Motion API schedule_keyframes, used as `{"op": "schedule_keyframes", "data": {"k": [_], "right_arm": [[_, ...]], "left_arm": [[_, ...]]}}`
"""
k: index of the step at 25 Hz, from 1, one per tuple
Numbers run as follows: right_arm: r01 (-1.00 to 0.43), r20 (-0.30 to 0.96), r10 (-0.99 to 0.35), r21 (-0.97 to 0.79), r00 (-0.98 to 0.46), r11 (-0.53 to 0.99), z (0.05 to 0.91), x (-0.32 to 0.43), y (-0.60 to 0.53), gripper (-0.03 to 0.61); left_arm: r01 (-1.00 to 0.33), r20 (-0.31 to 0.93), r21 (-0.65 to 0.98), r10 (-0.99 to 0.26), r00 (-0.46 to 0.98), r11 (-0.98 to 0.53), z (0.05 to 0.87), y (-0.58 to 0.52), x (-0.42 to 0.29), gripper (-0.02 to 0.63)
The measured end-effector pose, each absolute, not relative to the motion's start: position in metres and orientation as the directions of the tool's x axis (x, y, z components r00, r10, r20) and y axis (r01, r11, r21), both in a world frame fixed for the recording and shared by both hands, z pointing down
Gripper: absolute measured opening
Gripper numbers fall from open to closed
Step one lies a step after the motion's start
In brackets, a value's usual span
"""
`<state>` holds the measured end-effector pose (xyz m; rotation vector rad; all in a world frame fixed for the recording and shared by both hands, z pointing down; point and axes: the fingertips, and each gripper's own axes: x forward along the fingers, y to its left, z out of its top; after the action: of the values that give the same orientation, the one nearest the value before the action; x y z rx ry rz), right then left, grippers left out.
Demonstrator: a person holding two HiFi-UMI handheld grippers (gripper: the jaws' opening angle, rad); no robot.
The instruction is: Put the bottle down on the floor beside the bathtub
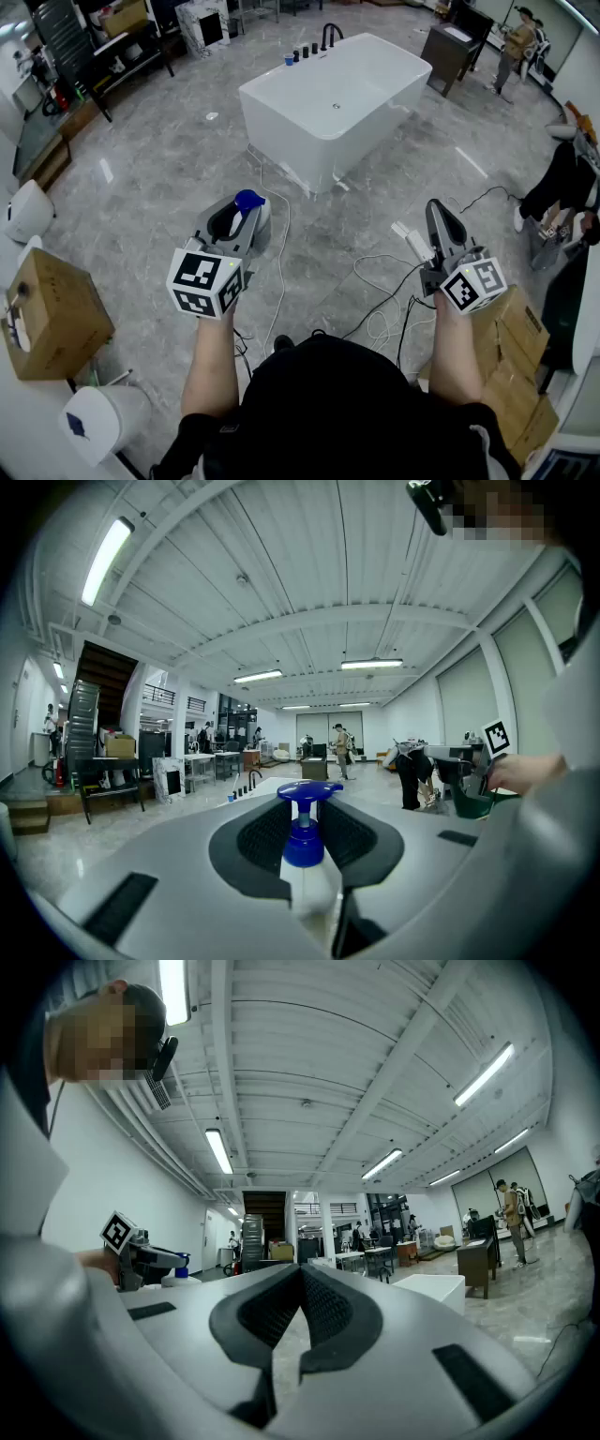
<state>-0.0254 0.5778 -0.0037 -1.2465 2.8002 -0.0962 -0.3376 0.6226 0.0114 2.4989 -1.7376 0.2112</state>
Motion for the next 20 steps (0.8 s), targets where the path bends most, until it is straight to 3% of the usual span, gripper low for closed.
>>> {"op": "schedule_keyframes", "data": {"k": [11,20], "right_arm": [[-0.734,-0.006,-0.740,-0.123,-0.672,0.668,0.023,-0.092,0.596,0.028],[-0.742,0.058,-0.744,-0.153,-0.666,0.653,0.044,-0.065,0.589,0.028]], "left_arm": [[-0.906,0.242,0.027,-0.877,0.415,-0.422,0.052,0.636,-0.379,0.094],[-0.909,0.330,0.084,-0.849,0.412,-0.408,0.103,0.616,-0.393,0.094]]}}
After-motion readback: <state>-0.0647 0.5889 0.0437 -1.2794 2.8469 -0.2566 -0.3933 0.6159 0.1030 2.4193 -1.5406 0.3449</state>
